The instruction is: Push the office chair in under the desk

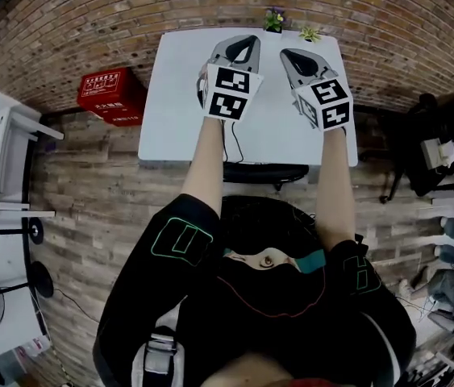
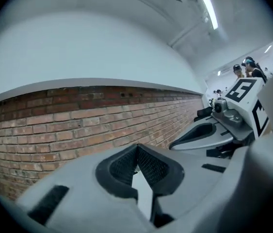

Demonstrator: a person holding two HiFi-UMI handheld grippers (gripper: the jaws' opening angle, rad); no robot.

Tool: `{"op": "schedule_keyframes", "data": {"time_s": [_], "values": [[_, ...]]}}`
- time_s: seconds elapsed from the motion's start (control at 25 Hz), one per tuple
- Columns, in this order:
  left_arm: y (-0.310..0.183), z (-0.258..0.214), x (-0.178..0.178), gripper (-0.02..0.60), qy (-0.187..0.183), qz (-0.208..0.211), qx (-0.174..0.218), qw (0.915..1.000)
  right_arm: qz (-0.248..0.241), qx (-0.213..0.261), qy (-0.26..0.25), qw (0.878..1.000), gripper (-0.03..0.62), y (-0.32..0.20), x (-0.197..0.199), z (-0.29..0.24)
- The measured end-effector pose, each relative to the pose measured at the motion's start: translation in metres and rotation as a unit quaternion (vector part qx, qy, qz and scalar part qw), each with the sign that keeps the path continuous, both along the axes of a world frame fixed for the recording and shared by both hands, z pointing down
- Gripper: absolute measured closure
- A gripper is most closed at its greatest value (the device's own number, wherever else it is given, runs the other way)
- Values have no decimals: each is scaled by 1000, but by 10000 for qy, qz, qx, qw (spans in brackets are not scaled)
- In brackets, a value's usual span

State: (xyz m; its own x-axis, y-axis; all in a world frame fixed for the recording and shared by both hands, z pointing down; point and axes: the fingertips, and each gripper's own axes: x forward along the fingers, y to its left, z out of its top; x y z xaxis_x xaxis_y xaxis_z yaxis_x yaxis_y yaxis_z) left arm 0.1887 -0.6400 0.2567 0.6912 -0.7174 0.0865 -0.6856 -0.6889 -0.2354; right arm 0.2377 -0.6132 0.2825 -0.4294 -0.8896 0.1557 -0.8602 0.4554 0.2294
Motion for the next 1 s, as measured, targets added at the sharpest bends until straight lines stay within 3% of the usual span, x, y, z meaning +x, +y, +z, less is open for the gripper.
{"op": "schedule_keyframes", "data": {"time_s": [0.12,0.2,0.28,0.6,1.0], "values": [[-7,-12,0,574,335,-230,-9,9992,347,110,-596,9976,591,-7,14,-21],[-12,-10,-7,574,608,-541,-133,9966,708,135,-1359,9881,591,-9,27,-31],[-11,-5,-17,574,845,-804,-206,9930,1048,143,-1735,9791,591,-9,37,-31],[1,-6,-45,574,1531,-1207,41,9808,1467,104,-1677,9748,591,3,60,-16],[14,6,-32,575,1142,-1220,-55,9859,1318,18,-1687,9768,591,10,56,-8]]}}
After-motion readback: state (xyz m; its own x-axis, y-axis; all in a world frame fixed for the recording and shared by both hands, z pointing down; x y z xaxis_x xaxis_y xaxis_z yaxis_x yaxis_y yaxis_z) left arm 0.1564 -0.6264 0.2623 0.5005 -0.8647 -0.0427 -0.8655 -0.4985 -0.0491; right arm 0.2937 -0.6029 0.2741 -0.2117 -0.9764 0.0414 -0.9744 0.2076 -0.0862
